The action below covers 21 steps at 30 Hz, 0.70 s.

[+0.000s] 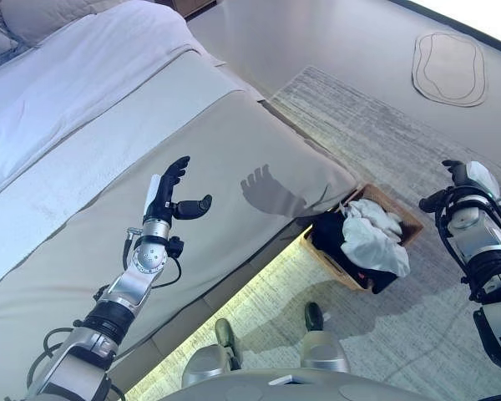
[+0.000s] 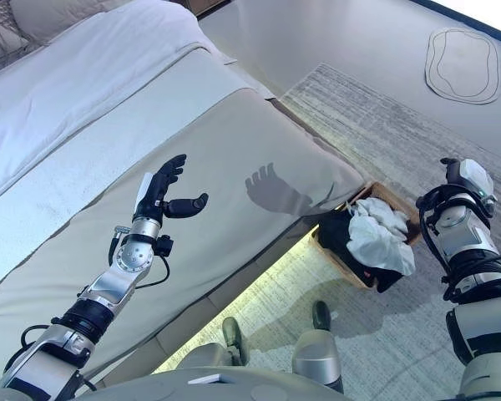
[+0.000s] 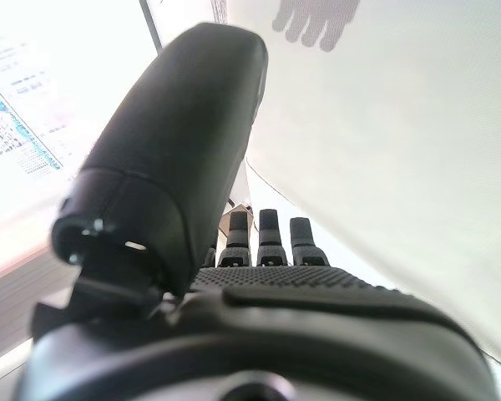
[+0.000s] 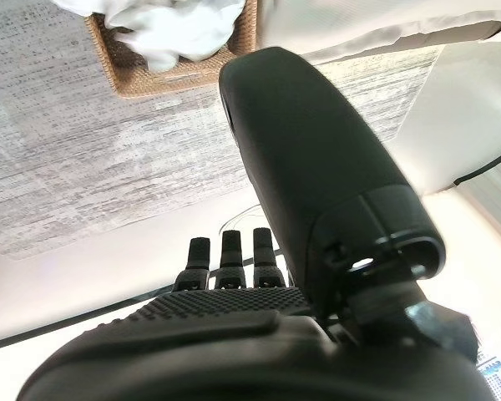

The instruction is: Pick up the clothes from the bed and place them into the basket

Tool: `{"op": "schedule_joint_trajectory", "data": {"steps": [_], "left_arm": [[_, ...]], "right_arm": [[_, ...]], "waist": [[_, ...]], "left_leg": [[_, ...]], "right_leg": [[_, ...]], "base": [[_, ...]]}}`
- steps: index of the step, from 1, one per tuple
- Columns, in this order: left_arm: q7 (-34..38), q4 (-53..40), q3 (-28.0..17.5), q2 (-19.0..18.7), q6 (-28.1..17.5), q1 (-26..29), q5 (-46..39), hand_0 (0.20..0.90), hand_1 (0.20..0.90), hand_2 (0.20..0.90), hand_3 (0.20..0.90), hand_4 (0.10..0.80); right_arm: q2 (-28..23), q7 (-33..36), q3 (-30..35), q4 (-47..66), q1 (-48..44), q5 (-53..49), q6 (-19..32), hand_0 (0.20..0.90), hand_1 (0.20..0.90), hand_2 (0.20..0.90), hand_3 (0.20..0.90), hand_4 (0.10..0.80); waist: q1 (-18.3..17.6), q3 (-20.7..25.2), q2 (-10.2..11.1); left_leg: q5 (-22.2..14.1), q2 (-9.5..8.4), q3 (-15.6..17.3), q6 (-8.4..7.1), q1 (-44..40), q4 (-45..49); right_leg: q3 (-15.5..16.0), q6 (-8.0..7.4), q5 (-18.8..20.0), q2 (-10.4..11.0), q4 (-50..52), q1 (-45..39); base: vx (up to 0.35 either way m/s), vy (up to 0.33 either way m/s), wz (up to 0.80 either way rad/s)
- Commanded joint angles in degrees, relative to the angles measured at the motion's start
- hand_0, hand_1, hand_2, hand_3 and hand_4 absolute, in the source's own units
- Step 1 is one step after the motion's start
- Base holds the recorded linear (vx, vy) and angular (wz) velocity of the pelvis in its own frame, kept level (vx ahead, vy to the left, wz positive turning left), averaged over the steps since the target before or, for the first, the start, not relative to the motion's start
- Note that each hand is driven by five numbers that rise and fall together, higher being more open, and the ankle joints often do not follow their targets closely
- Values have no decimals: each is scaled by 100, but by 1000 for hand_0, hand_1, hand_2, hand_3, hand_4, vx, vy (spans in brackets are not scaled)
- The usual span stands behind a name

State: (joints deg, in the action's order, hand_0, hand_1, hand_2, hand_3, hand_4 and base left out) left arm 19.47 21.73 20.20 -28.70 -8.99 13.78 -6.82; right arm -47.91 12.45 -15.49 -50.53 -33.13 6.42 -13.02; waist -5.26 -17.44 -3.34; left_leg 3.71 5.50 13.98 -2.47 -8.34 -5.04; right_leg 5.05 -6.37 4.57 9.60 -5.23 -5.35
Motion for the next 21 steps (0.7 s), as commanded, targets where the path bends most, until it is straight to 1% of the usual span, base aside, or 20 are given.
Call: {"op": "schedule_joint_trajectory", "data": {"steps": [1,6,11,14,17,19,20,21], "left_arm": [[123,-118,16,-147,-419,373,68,900,900,900,900,800],[164,-60,-15,-152,-418,323,86,900,900,900,900,800],[149,51,-68,-57,-371,227,149,900,900,900,900,800],[146,75,-113,-10,-361,123,197,900,900,900,900,800],[143,125,-122,65,-304,45,205,900,900,900,900,800],[109,113,-141,88,-286,-50,239,900,900,900,900,800],[76,128,-175,118,-305,-190,292,900,900,900,900,800],[73,134,-183,127,-314,-218,313,900,900,900,900,800]], "right_arm": [[-114,314,-183,-25,-495,280,146,900,900,900,900,800],[-59,343,-167,47,-445,98,222,900,900,900,900,800],[85,436,-95,287,-418,-263,227,900,900,900,900,800],[286,551,-106,488,-445,-361,244,900,900,900,900,800],[549,765,-231,834,-370,-417,239,900,900,900,900,800],[689,925,-228,1031,-246,-552,259,900,900,900,900,800],[873,1068,-184,1244,-38,-492,296,900,900,900,900,800],[905,1102,-179,1281,0,-501,311,900,900,900,900,800]], "waist": [[173,565,190],[197,662,256],[289,768,318],[380,799,337],[464,839,337],[514,862,337],[563,887,334],[569,895,336]], "left_leg": [[-299,550,-39,-354,13,4],[-300,570,-34,-352,-19,4],[-290,584,-77,-362,-20,4],[-262,610,-130,-383,16,4],[-236,617,-247,-371,96,4],[-239,613,-300,-364,113,4],[-249,606,-348,-357,124,4],[-250,603,-356,-356,128,4]], "right_leg": [[34,-34,-24,149,52,156],[48,-31,-8,126,23,123],[134,-23,-17,105,23,109],[223,-16,-25,102,23,124],[311,15,-66,94,23,88],[373,25,-91,99,23,49],[433,29,-116,108,23,8],[443,27,-120,111,23,4]], "base": [[0,0,0],[0,0,0],[0,0,0],[0,0,0],[-1,2,12],[29,6,22],[39,3,17],[45,4,18]]}}
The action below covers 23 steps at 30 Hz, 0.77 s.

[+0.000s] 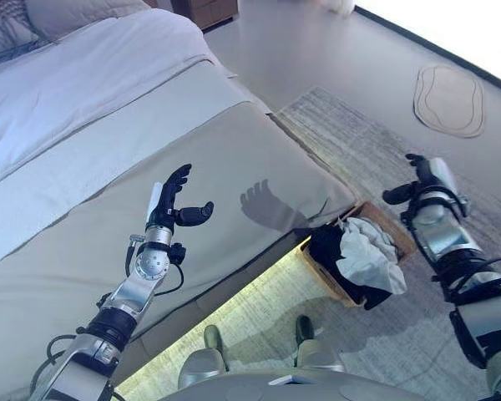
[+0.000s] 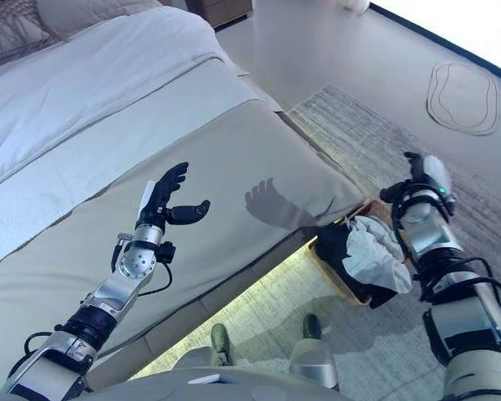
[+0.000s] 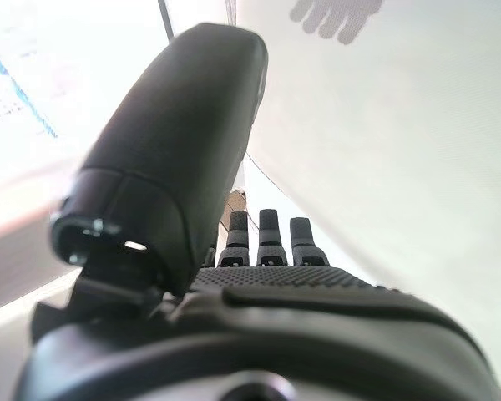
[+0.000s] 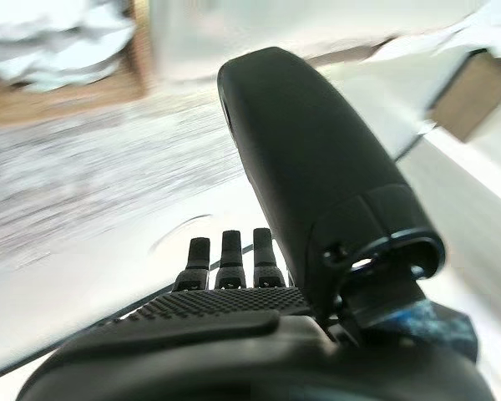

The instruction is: Pick up the clothes from the bed and place them into the basket

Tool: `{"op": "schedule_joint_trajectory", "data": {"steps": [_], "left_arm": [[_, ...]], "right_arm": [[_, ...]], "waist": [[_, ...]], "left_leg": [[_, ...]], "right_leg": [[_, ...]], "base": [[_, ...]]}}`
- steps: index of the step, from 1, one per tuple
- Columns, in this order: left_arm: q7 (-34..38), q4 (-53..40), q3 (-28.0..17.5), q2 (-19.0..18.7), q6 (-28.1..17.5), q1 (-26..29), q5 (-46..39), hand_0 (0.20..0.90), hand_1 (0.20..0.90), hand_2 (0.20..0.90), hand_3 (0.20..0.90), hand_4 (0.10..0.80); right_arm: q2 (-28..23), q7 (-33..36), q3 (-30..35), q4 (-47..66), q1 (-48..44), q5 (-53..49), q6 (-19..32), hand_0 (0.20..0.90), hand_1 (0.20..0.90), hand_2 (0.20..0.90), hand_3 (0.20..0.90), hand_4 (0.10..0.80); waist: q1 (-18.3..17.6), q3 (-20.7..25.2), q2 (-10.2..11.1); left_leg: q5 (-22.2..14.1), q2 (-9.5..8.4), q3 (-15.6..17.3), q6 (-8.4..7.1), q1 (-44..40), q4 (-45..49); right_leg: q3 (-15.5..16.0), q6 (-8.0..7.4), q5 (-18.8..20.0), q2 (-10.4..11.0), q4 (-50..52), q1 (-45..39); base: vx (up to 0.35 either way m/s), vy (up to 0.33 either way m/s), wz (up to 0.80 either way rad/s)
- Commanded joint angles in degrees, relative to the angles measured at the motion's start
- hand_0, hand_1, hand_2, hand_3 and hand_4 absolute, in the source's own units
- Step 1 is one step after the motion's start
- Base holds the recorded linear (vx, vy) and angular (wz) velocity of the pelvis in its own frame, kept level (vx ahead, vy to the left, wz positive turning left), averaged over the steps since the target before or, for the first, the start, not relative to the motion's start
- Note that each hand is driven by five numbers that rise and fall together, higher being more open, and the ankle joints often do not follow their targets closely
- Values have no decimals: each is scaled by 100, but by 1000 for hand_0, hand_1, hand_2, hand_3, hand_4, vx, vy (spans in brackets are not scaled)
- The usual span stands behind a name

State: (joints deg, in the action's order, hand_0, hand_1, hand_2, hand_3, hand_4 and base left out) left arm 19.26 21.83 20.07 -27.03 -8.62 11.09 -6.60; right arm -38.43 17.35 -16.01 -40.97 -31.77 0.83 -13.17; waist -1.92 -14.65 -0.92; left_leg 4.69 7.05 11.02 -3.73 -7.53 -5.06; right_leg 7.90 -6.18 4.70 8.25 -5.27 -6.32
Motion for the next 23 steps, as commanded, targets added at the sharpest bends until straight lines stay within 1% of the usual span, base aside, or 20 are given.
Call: {"op": "schedule_joint_trajectory", "data": {"steps": [1,3,5,9,11,14,19,23], "left_arm": [[70,134,-201,-22,-355,-40,329,900,900,900,900,800],[18,147,-218,-25,-373,-202,325,900,900,900,900,800],[-42,249,-224,22,-427,-362,361,900,900,900,900,800],[-90,493,-193,116,-522,-693,591,900,900,900,900,800],[-149,661,-208,145,-592,-801,611,900,900,900,900,800],[-194,846,-247,244,-653,-935,647,900,900,900,900,800],[-205,1240,-250,450,-674,-989,752,900,900,900,900,800],[-344,1460,-260,514,-524,-1022,685,900,900,900,900,800]], "right_arm": [[55,683,-103,459,-10,48,373,900,900,900,900,800],[238,814,-52,694,228,131,460,900,900,900,900,800],[478,999,-71,878,530,375,678,900,900,900,900,800],[812,1259,-222,1209,1154,1050,980,900,900,900,900,800],[856,1305,-263,1254,1373,1234,1122,900,900,900,900,800],[958,1359,-374,1380,1668,1582,1187,900,900,900,900,800],[1116,1365,-534,1361,2038,1860,1343,900,900,900,900,800],[1206,1356,-662,1154,2140,1964,1365,900,900,900,900,800]], "waist": [[264,632,93],[310,670,90],[380,709,70],[514,812,51],[561,852,53],[626,921,68],[696,1000,108],[757,1012,135]], "left_leg": [[-350,442,-82,-227,55,6],[-352,430,-135,-218,71,6],[-353,408,-206,-205,101,6],[-365,348,-363,-170,163,6],[-371,318,-430,-157,178,6],[-372,285,-496,-144,213,6],[-365,251,-595,-128,289,6],[-361,225,-673,-113,314,6]], "right_leg": [[194,4,-145,257,27,82],[257,-5,-169,275,27,50],[344,-24,-193,302,27,8],[559,-70,-252,349,27,-92],[634,-82,-275,354,27,-131],[722,-97,-299,356,27,-166],[835,-113,-333,349,27,-222],[914,-126,-352,347,27,-283]], "base": [[30,6,16],[36,9,11],[28,11,18],[26,12,27],[34,12,20],[27,13,21],[17,17,18],[15,12,10]]}}
